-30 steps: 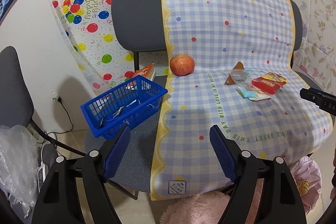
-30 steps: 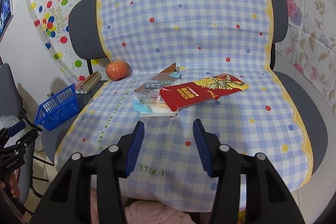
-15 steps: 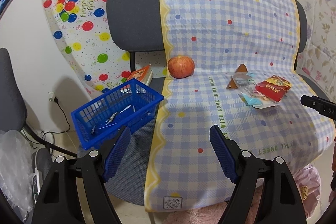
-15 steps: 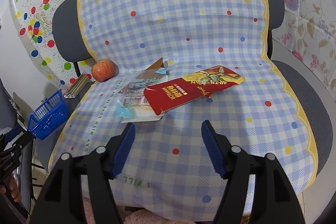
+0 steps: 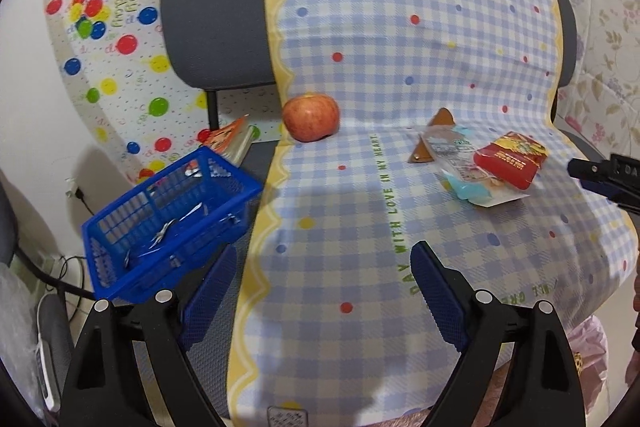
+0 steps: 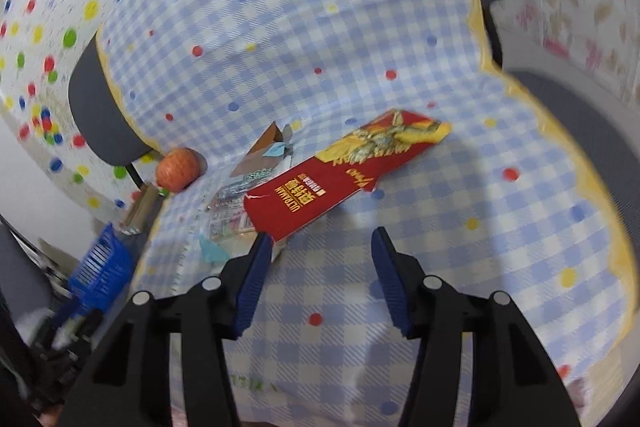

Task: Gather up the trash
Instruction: 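Grasp the red snack wrapper with the right tool and lift it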

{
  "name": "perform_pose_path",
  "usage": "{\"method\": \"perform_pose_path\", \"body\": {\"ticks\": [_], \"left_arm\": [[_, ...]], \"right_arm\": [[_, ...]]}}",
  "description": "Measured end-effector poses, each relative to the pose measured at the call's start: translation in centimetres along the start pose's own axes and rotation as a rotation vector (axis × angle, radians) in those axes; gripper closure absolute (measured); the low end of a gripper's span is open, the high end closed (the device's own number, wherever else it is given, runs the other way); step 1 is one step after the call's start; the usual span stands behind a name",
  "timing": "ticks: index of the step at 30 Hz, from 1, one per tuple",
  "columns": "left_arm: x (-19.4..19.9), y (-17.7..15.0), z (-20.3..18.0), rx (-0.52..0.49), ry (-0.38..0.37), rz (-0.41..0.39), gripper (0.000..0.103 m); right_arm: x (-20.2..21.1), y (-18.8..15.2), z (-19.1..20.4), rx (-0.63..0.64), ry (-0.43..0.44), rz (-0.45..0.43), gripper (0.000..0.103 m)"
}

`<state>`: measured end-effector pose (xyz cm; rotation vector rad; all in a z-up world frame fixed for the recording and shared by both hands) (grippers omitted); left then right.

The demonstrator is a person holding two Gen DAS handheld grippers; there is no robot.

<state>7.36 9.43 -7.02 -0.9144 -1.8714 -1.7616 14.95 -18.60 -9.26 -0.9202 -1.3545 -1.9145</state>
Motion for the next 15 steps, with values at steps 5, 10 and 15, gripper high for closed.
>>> {"method": "perform_pose_path", "body": {"ticks": [5,10,15], "left_arm": [[-0.8,0.4,-0.4,-0.012,-0.009,0.008,0.015],[-1.3,0.5,-0.8,-0.027,-0.016,0.021,0.015],[-1.8,1.1,-1.5,-0.042,-0.041,0.024,0.015]], "right_arm": [[-4.0,0.2,0.3,-0.129,0.089,0.120,0.056],[-6.5,1.4,0.4,-0.244,0.114,0.143,0.064],[-7.1,2.9,0.6,-0.279,0.084,0.135,0.089]]}}
Point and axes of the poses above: each gripper's, at about its wrist camera, not at the fingertips, and x roughly against the way its jaws point, z to its left, y to its top, the point moved 6 cm from there along -x, roughly the way its jaws point, and after that the axes turned 15 degrees about -y, right-handed, at the moved point
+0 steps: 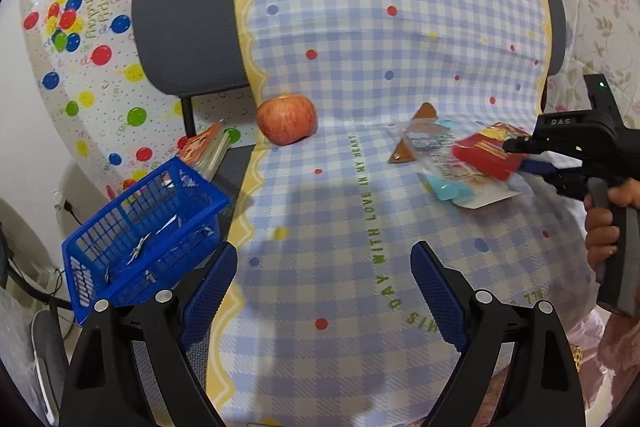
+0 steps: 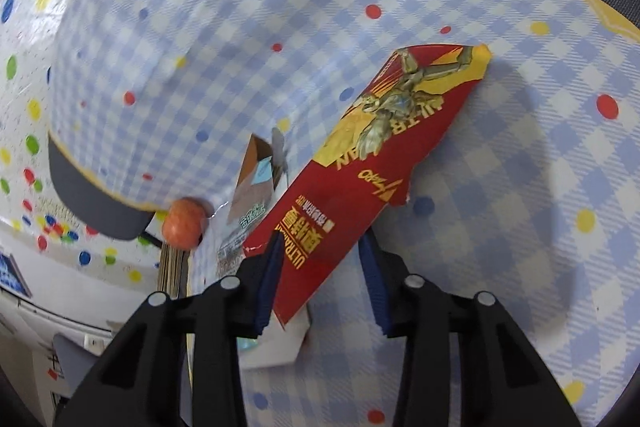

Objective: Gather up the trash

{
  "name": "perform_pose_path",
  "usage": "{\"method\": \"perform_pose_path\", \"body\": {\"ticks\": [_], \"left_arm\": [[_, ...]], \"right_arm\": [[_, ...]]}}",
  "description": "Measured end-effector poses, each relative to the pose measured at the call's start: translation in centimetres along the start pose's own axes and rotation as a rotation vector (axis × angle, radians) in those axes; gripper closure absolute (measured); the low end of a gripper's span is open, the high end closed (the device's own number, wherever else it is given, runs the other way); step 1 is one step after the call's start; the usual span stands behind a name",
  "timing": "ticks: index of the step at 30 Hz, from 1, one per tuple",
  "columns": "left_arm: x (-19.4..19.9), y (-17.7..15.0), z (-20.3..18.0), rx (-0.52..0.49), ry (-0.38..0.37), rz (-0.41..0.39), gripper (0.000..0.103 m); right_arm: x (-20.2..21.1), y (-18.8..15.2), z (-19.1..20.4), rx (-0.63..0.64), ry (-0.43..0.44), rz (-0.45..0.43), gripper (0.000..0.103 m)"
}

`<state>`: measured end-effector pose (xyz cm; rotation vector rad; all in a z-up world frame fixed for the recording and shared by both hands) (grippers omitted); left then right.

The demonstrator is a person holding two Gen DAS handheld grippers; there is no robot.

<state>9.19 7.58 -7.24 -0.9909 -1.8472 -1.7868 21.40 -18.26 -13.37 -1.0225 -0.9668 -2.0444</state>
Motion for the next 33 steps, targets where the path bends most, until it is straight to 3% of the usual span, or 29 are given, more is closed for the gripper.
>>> {"method": "perform_pose_path", "body": {"ticks": [6,12,16,20,26,33], "left_arm": [[-0.8,2.4,-1.7,-0.042,-0.039,-0.011,0.015],[-3.4,4.3,-3.6,-0.036,-0.109,0.015,0.015],[-5.2,4.1,-5.0,-0.026,-0.147,0.040,0.016],[-6.4,3.9,-7.5,-0.068,-0.180,0.050,0.016],[-7.9,5.3,-11.1,-0.111,-0.223,0.048,0.017],[-9.4,7.0,-14.7,-0.188,-0.202,0.038,0.019]], "right_arm": [[5.7,0.1,1.5,0.227,-0.061,-0.182,0.100],[12.2,-0.8,2.0,0.553,-0.325,-0.390,0.101],[13.9,-1.9,1.1,0.703,-0.418,-0.389,0.101],[14.6,-2.0,-1.2,0.740,-0.518,-0.399,0.101],[13.8,-1.0,-5.6,0.649,-0.488,-0.336,0.101],[12.9,1.7,-7.1,0.466,-0.286,-0.325,0.101]]}}
Point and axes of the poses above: each gripper's, at about its wrist camera, not at the fingertips, and x roughly against the way its jaws point, z to its left, y to its top, the point moved 6 cm from there along -x, roughly the way its jaws point, and after that the axes turned 15 degrees about -y, right-handed, at the moved point
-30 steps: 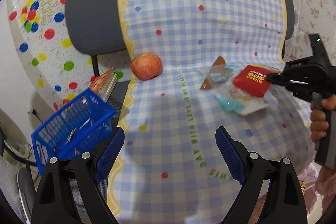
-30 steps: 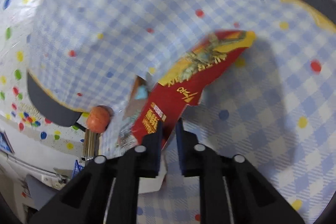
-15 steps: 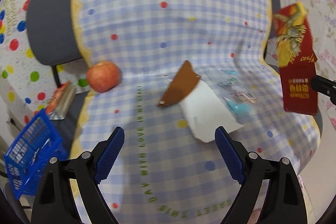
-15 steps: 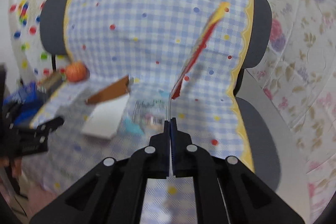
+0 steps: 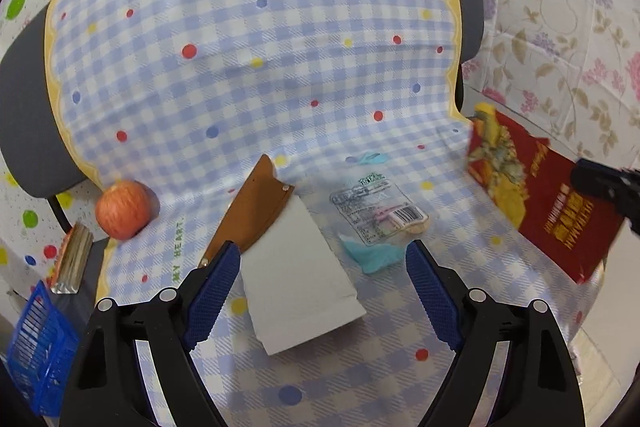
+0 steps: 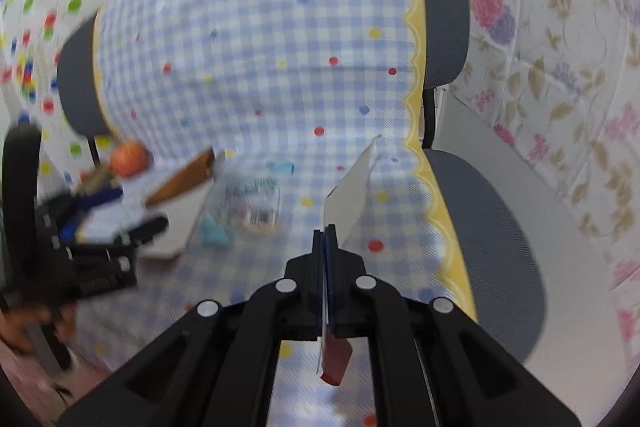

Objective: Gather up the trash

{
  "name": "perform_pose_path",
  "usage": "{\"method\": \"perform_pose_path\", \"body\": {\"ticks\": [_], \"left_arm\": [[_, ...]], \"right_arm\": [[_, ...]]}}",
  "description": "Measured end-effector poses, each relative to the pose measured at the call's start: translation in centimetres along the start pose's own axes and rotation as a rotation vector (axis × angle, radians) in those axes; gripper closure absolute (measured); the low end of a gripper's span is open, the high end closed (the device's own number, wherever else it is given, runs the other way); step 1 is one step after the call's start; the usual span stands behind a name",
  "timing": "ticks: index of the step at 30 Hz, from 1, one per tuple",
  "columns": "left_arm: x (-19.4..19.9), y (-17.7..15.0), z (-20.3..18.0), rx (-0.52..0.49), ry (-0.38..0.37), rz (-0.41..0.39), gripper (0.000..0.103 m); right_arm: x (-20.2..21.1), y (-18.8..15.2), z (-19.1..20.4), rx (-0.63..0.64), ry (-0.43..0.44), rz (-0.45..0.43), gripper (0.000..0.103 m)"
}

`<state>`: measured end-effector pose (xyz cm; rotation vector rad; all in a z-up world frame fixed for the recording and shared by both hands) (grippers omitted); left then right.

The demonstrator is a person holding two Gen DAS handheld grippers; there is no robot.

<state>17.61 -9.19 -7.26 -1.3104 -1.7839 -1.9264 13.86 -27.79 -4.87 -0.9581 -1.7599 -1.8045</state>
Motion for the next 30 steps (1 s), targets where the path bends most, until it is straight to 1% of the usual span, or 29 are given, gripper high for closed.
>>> {"method": "perform_pose_path", "body": {"ticks": [2,3,4,5,6,7,8,9,10,11,13,15,17,18,19,22,24,27,28,30], "left_arm": [[0.2,-0.1,0.5,0.006,0.016,0.001,0.019],[0.4,-0.3,0.7,0.005,0.027,0.001,0.019],[0.6,-0.3,1.0,0.003,0.035,0.001,0.019],[0.7,-0.4,1.3,0.002,0.046,0.000,0.019],[0.9,-0.6,1.7,0.006,0.059,0.000,0.019],[1.0,-0.8,2.0,0.012,0.062,0.000,0.019],[1.0,-0.9,2.3,0.022,0.063,0.003,0.019],[1.0,-1.1,2.5,0.030,0.063,0.004,0.019],[1.1,-1.2,2.6,0.037,0.061,0.004,0.019],[1.0,-1.2,2.7,0.039,0.061,0.004,0.019],[1.2,-1.5,2.8,0.036,0.067,0.004,0.019],[1.5,-1.8,3.0,0.035,0.075,-0.001,0.019],[1.8,-2.0,3.3,0.039,0.080,-0.007,0.019],[2.0,-2.3,3.5,0.044,0.082,-0.008,0.019],[2.2,-2.5,3.7,0.050,0.084,-0.008,0.019],[2.8,-3.3,4.9,0.065,0.099,-0.005,0.019],[3.2,-3.9,5.7,0.077,0.106,-0.004,0.019],[3.8,-4.6,6.8,0.101,0.107,-0.005,0.019],[4.0,-4.8,7.1,0.109,0.105,-0.007,0.019],[4.6,-5.2,7.5,0.118,0.107,-0.014,0.019]], "right_arm": [[-1.9,-0.1,-1.1,-0.066,0.006,0.061,0.101],[-2.8,-0.5,-1.8,-0.095,-0.009,0.090,0.101],[-3.8,-1.1,-2.8,-0.114,-0.049,0.119,0.099],[-4.0,-1.4,-3.2,-0.111,-0.073,0.120,0.097],[-4.3,-1.7,-3.6,-0.088,-0.114,0.123,0.091],[-4.4,-2.0,-3.8,-0.074,-0.130,0.124,0.076],[-4.0,-2.0,-3.9,-0.063,-0.135,0.106,0.067],[-3.4,-1.9,-3.9,-0.058,-0.144,0.083,0.056],[-2.5,-1.6,-3.9,-0.050,-0.178,0.046,0.054],[-2.0,-1.3,-3.9,-0.047,-0.192,0.024,0.054],[-0.9,-0.5,-3.6,-0.057,-0.184,-0.026,0.054],[-0.3,0.1,-2.3,-0.061,-0.114,-0.050,0.055],[-1.6,-0.2,-0.1,-0.045,-0.033,-0.001,0.070],[-2.6,-0.6,1.0,-0.043,0.006,0.037,0.080],[-4.1,-1.3,2.2,-0.046,0.035,0.083,0.080],[-7.0,-2.4,4.2,-0.096,0.112,0.173,0.080],[-8.1,-2.7,4.8,-0.134,0.120,0.206,0.080],[-9.8,-3.0,4.8,-0.197,0.097,0.247,0.080],[-10.3,-3.0,4.9,-0.220,0.104,0.266,0.083],[-10.4,-3.2,5.2,-0.246,0.113,0.281,0.100]]}}
Point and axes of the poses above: each gripper's, at about its wrist camera, not at the fingertips, and x roughly against the way its jaws point, z to its left, y to its top, the point moved 6 cm from there along -x, roughly the way its jaws point, and after that the axes turned 15 degrees about -y, right-handed, at the moved point
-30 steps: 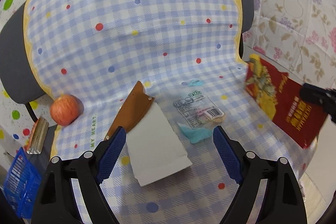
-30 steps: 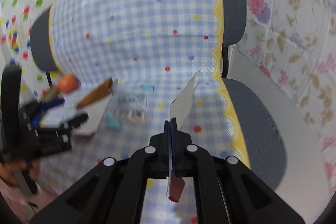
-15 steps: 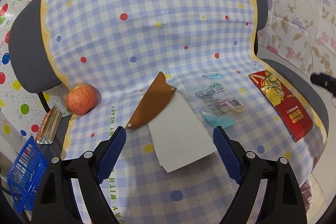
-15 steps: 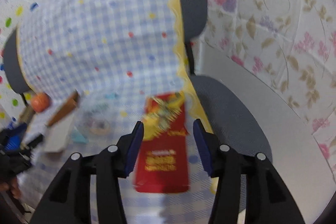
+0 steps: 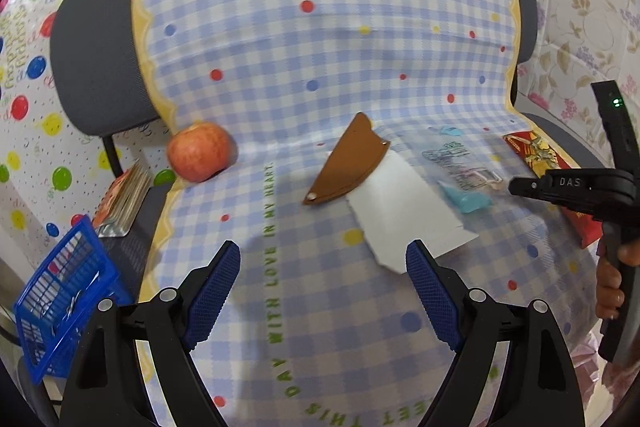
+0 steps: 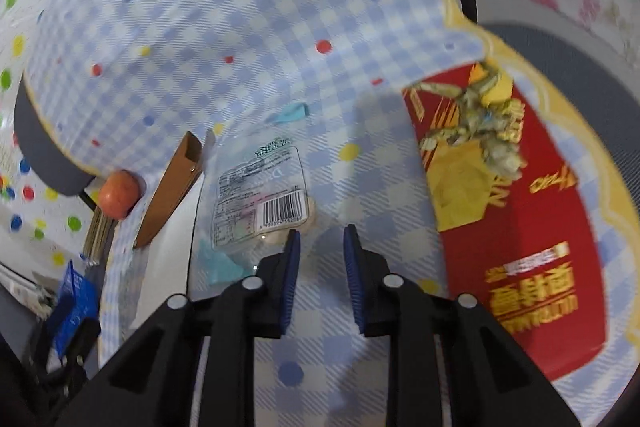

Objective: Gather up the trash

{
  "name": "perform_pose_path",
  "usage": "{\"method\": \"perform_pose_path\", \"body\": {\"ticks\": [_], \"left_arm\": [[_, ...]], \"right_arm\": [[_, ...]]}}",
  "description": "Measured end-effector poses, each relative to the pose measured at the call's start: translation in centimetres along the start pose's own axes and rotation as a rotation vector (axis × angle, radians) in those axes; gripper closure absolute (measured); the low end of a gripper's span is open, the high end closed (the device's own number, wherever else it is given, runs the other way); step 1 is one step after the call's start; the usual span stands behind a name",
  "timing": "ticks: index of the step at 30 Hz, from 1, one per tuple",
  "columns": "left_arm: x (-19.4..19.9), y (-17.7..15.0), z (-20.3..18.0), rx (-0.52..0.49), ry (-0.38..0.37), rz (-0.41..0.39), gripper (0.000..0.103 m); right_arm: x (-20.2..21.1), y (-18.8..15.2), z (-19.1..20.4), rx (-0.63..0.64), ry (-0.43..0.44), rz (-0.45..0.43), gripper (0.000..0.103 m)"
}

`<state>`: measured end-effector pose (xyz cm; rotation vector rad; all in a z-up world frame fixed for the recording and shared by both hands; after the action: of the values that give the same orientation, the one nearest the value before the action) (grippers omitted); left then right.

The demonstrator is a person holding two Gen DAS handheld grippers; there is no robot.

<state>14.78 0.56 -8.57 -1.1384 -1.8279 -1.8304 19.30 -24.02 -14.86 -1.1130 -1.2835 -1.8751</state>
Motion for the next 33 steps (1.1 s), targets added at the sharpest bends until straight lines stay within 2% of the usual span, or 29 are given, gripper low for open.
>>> {"method": "perform_pose_path", "body": {"ticks": [7,10,15,17,19,22,26,29,31,33], "left_arm": [[2.4,-0.7,1.0,0.026,-0.007,-0.038,0.019],[3.6,-1.1,1.3,0.034,-0.011,-0.053,0.019],[4.6,-2.7,1.5,0.041,-0.008,-0.042,0.018],[4.6,-4.0,1.5,0.048,-0.009,-0.019,0.018],[4.6,-5.2,1.7,0.056,-0.005,0.000,0.018],[4.5,-6.5,1.7,0.078,-0.018,0.028,0.018],[3.9,-7.0,1.1,0.094,-0.036,0.036,0.018],[3.3,-6.3,0.0,0.098,-0.060,0.031,0.018],[2.6,-5.7,-0.3,0.114,-0.068,0.029,0.017],[1.9,-5.0,-0.5,0.135,-0.073,0.026,0.016]], "right_arm": [[5.6,0.4,0.9,-0.147,0.153,-0.096,0.101],[6.8,-1.6,3.5,-0.076,0.196,-0.048,0.101],[6.2,-6.9,7.2,0.036,0.187,0.042,0.100],[6.1,-8.8,8.1,0.073,0.189,0.068,0.094],[6.5,-10.2,8.5,0.101,0.192,0.080,0.067],[8.2,-11.2,8.2,0.159,0.168,0.043,0.063],[11.1,-10.3,5.7,0.226,0.020,-0.121,0.063],[12.5,-9.2,3.2,0.229,-0.070,-0.211,0.063],[12.8,-8.3,1.3,0.209,-0.100,-0.236,0.058],[12.9,-7.6,-0.8,0.178,-0.116,-0.242,0.058]]}}
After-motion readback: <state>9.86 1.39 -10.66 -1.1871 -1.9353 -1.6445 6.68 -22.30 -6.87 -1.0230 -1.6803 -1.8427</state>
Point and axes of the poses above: each gripper's, at about its wrist camera, not at the fingertips, and x roughly against the way its jaws point, z to its left, y to its top, the point moved 6 cm from there along -x, roughly the way its jaws point, and after that the axes turned 15 degrees about -y, right-handed, at the moved point
